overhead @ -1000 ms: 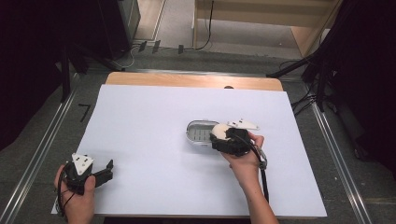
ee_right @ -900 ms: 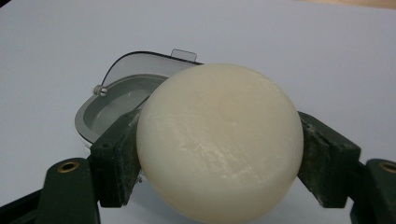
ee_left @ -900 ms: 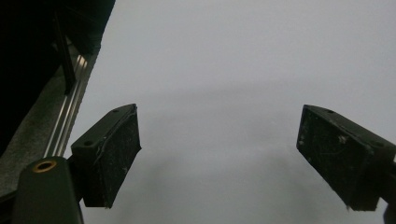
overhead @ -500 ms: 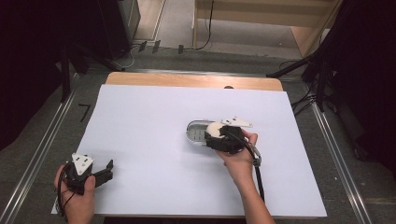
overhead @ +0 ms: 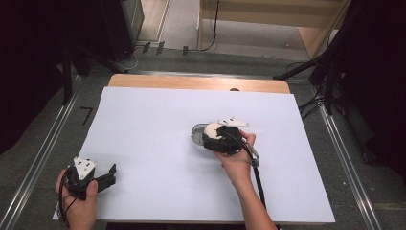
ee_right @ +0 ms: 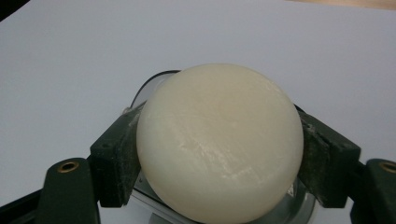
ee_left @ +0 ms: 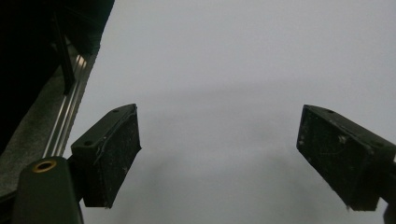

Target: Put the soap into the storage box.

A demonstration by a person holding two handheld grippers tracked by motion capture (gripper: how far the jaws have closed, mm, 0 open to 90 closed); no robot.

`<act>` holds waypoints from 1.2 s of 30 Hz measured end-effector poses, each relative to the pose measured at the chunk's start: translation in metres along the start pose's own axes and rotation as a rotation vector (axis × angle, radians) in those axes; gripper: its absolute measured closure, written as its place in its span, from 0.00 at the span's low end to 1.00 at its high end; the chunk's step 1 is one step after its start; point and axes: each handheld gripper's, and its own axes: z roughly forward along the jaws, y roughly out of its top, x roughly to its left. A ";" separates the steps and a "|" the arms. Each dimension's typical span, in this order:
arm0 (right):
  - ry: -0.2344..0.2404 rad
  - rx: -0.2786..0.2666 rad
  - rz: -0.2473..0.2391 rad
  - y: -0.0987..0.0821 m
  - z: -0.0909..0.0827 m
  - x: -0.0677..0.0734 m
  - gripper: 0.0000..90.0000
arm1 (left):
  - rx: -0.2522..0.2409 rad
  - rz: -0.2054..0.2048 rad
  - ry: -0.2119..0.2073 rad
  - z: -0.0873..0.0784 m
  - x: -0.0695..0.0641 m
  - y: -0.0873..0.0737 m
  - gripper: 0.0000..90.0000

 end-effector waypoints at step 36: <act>-0.020 0.044 0.034 -0.004 0.022 0.001 0.28 | 0.001 -0.003 -0.002 0.000 0.000 0.000 0.16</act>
